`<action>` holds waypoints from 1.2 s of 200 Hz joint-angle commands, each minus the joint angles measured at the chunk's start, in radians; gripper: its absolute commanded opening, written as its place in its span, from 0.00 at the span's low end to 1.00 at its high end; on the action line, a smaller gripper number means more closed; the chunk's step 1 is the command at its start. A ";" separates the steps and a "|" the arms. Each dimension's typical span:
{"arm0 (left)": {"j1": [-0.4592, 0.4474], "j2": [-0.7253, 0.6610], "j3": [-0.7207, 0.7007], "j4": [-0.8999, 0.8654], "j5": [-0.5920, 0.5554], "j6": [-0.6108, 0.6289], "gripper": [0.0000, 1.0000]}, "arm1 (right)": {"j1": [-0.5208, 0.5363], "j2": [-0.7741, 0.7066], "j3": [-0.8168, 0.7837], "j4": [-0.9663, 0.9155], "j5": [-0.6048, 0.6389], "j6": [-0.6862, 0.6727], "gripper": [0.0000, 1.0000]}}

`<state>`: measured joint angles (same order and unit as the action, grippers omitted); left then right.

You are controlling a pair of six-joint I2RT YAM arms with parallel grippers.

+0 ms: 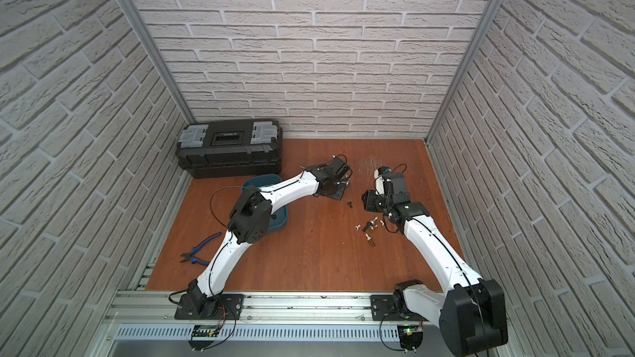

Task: Put the chess pieces into the storage box
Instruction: Pick up the chess piece at the center of the board, then place the chess piece in the storage box.

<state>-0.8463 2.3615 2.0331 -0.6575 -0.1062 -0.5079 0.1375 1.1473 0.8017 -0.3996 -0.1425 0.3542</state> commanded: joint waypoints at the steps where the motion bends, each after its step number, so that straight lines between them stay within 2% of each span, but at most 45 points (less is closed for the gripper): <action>1: 0.000 -0.140 -0.067 0.031 0.002 -0.006 0.23 | -0.004 0.026 0.005 0.031 -0.033 0.014 0.40; 31: 0.001 -0.285 -0.221 0.039 -0.019 -0.025 0.23 | -0.003 0.102 0.030 -0.001 -0.052 0.003 0.40; 70: 0.022 -0.543 -0.512 0.005 -0.106 -0.068 0.24 | 0.024 0.170 0.056 -0.008 -0.041 0.004 0.40; 110: 0.093 -0.790 -0.820 -0.005 -0.127 -0.135 0.24 | 0.088 0.247 0.102 -0.045 0.033 -0.031 0.40; 137: 0.154 -0.896 -0.970 0.025 -0.113 -0.152 0.26 | 0.114 0.299 0.105 -0.022 0.051 -0.032 0.40; 161: 0.208 -0.914 -1.030 0.054 -0.068 -0.139 0.28 | 0.135 0.339 0.129 -0.012 0.064 -0.018 0.40; 195: 0.252 -0.874 -1.042 0.088 -0.038 -0.103 0.30 | 0.177 0.363 0.165 -0.013 0.098 -0.010 0.40; 222: 0.266 -0.834 -1.016 0.088 -0.032 -0.069 0.43 | 0.204 0.391 0.186 -0.038 0.158 -0.048 0.42; 240: 0.266 -0.831 -0.996 0.092 -0.027 -0.051 0.46 | 0.206 0.441 0.222 -0.075 0.169 -0.098 0.44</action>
<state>-0.5858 1.5192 0.9977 -0.5934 -0.1501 -0.5972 0.3336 1.5345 0.9794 -0.4385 -0.0238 0.3176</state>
